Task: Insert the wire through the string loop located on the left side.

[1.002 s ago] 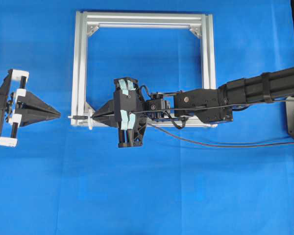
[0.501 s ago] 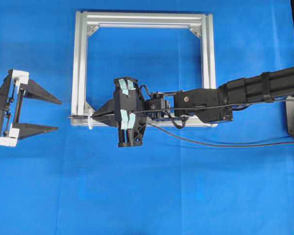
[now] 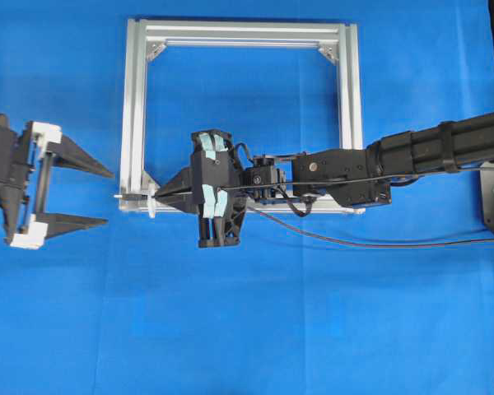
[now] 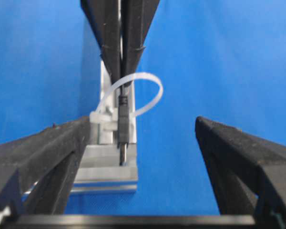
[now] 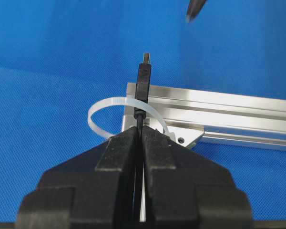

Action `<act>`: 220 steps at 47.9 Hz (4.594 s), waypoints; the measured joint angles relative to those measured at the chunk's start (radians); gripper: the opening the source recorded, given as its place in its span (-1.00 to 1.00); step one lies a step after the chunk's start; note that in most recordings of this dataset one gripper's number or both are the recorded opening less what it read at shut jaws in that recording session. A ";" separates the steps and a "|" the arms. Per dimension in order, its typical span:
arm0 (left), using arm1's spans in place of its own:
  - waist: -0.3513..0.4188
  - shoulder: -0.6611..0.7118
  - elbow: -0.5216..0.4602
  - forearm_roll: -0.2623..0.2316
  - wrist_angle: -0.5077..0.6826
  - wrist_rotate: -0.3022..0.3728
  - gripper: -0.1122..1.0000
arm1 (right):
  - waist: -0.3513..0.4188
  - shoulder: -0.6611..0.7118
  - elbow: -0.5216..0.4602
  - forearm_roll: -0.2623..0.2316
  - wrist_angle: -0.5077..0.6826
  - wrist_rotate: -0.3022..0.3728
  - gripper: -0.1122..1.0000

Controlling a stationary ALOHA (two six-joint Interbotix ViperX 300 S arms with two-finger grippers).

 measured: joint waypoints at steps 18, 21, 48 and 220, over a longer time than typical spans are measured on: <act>0.014 0.247 -0.104 0.000 -0.005 0.018 0.77 | 0.000 0.000 0.000 0.000 0.000 0.000 -0.78; 0.015 0.249 -0.106 0.000 -0.012 0.018 0.77 | 0.000 0.000 0.000 0.000 0.002 0.000 -0.78; 0.017 0.249 -0.104 0.000 -0.020 0.018 0.77 | 0.000 0.000 0.002 0.000 0.002 0.000 -0.78; -0.008 -0.262 0.098 0.000 0.304 -0.017 0.38 | 0.000 0.000 0.000 -0.003 0.037 0.009 0.91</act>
